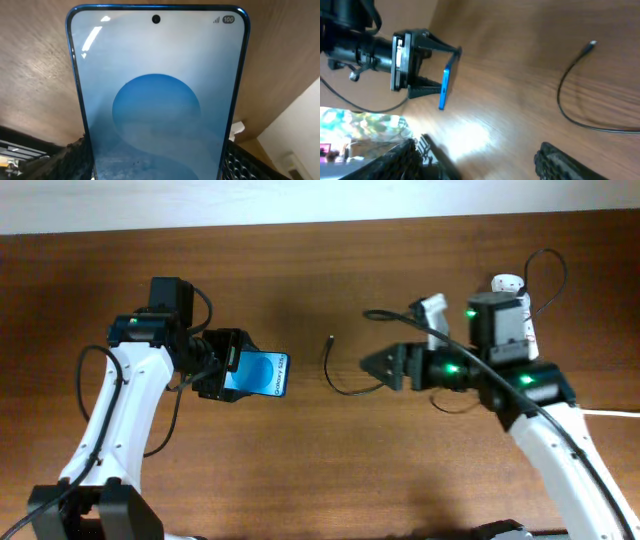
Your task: Plug charger to phone and switch on socket
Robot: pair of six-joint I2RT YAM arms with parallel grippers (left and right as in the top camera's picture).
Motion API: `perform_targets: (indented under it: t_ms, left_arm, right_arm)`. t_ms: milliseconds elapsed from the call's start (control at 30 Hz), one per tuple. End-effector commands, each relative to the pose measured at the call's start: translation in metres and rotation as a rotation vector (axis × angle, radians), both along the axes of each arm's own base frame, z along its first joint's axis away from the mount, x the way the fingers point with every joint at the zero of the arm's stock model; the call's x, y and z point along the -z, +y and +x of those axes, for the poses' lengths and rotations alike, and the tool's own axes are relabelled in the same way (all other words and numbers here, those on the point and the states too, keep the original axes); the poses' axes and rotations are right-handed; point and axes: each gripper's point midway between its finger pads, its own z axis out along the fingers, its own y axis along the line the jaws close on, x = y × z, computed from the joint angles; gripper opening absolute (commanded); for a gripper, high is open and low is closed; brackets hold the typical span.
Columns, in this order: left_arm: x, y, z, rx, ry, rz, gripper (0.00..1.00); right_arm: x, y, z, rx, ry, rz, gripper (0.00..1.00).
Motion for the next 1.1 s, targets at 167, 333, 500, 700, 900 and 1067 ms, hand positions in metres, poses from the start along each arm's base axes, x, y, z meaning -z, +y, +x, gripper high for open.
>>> perform_targets:
  t_ms: [167,333,500,700,900,1067]
  left_arm:
    - [-0.008,-0.009,-0.005,-0.027,0.013,-0.025,0.0]
    - [-0.008,-0.009,-0.005,-0.027,0.013,-0.025,0.0]
    - [-0.007,-0.008,-0.009,-0.028,0.034,-0.023,0.0]
    - [-0.007,-0.008,-0.009,-0.027,0.035,-0.023,0.0]
    - [-0.007,-0.015,-0.012,-0.007,0.035,-0.022,0.0]
    - [-0.007,-0.032,-0.018,0.008,0.059,-0.024,0.0]
  right_arm:
    - [0.012,0.046,0.015,0.127,0.13,0.006,0.75]
    - [0.02,0.072,0.016,0.09,0.127,0.013,0.71]
    - [0.042,0.083,0.018,0.11,0.232,0.012,0.7]
    - [0.037,0.096,0.016,0.079,0.2,0.03,0.7]
    - [0.037,0.107,0.011,0.077,0.188,0.023,0.7]
    - [0.043,0.115,0.007,0.093,0.169,-0.017,0.67]
